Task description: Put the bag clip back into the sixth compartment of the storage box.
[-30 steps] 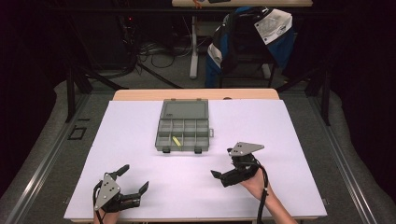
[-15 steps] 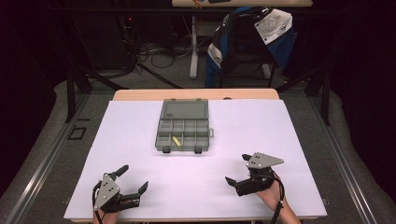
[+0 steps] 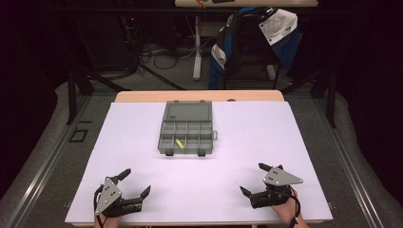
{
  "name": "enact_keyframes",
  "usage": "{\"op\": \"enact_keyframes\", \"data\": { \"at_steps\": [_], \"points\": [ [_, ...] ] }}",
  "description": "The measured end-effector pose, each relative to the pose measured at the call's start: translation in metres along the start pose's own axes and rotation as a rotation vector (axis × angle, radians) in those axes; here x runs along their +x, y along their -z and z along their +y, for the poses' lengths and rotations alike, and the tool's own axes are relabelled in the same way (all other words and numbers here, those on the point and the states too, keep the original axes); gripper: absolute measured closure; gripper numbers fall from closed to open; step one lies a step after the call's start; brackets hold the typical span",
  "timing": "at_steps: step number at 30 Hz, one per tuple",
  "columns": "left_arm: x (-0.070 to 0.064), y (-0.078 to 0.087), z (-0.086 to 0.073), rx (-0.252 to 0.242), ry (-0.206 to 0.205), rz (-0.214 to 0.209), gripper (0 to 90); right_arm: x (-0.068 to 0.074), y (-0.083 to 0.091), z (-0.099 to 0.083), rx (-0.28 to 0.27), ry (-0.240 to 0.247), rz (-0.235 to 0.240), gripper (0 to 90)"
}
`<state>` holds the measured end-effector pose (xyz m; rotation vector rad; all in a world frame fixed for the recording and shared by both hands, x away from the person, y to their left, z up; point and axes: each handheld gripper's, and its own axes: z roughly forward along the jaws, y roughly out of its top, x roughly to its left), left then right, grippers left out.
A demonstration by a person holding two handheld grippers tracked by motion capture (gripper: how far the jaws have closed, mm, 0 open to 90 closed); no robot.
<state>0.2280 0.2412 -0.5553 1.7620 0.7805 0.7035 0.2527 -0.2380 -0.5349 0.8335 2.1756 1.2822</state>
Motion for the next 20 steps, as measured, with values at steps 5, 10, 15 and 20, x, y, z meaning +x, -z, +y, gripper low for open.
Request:
{"op": "enact_keyframes", "data": {
  "at_steps": [5, 10, 15, 20],
  "points": [
    [-0.001, -0.002, 0.000, 0.004, -0.001, -0.006, 10.2, 0.002, 0.005, -0.009, -0.018, 0.010, -0.022, 0.0],
    [-0.001, -0.002, 0.000, 0.006, -0.003, -0.015, 10.2, 0.003, 0.007, -0.012, -0.021, 0.013, -0.040, 0.0],
    [-0.001, -0.003, 0.000, 0.009, -0.007, -0.023, 10.2, 0.000, 0.007, -0.014, -0.017, -0.002, -0.042, 0.0],
    [-0.001, -0.006, 0.001, 0.009, -0.013, -0.031, 10.2, 0.000, 0.006, -0.014, -0.001, -0.008, -0.033, 0.0]
  ]
}}
